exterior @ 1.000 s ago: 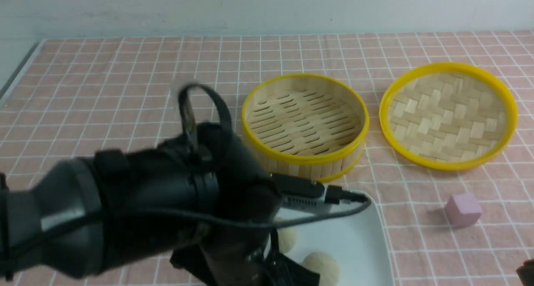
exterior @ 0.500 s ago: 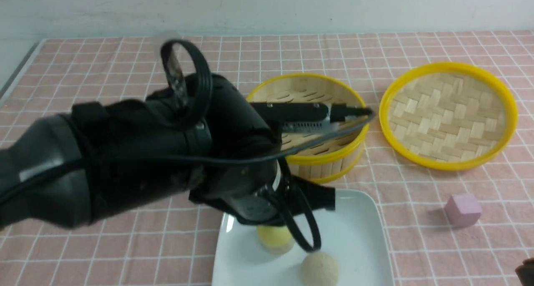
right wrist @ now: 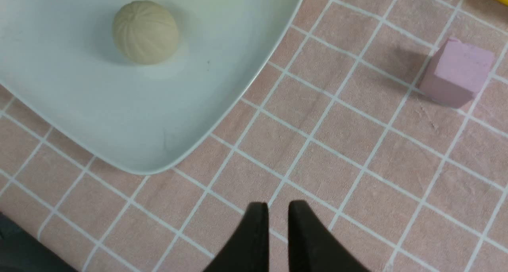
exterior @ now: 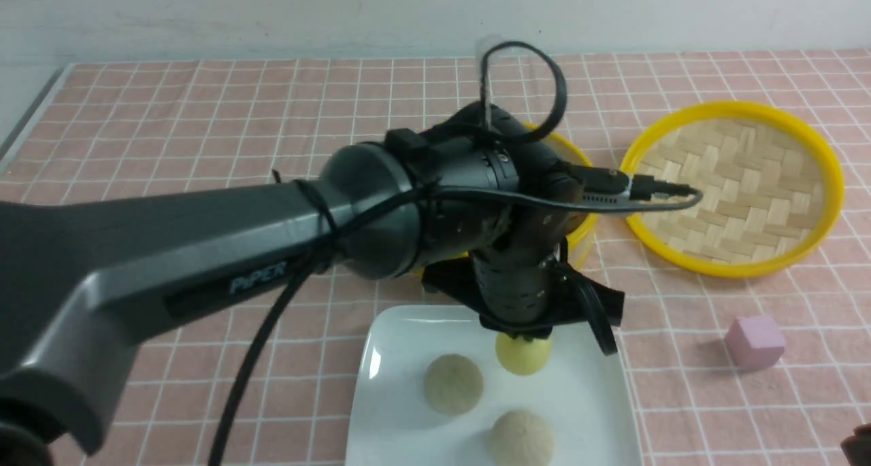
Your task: Put the steamed buns into the plate on the pink tablecloth.
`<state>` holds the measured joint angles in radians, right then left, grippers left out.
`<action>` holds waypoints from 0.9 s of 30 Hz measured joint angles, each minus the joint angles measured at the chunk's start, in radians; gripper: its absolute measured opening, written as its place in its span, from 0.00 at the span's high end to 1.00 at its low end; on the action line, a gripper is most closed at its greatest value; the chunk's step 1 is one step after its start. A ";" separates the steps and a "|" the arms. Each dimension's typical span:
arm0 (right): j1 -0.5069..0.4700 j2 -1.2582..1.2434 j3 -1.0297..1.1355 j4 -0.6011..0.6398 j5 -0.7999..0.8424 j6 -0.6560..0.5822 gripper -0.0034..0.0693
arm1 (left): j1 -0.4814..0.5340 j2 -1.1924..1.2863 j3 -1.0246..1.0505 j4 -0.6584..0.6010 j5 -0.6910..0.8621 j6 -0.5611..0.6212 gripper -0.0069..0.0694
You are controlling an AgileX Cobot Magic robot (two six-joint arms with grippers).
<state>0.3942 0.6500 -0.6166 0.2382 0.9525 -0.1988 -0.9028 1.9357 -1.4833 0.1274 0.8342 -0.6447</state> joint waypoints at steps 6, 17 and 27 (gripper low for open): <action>0.000 -0.135 0.000 0.000 0.159 0.067 0.97 | 0.000 0.043 0.000 -0.026 -0.002 0.027 0.63; 0.000 -0.471 0.004 -0.102 0.216 0.156 0.97 | 0.000 -0.023 -0.104 0.000 0.092 0.123 0.34; 0.000 -0.581 0.238 -0.105 -0.339 0.178 0.97 | 0.000 -0.091 -0.132 0.068 0.169 0.146 0.78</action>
<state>0.3942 0.0692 -0.3781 0.1329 0.6132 -0.0209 -0.9028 1.8447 -1.6148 0.1957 1.0028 -0.4987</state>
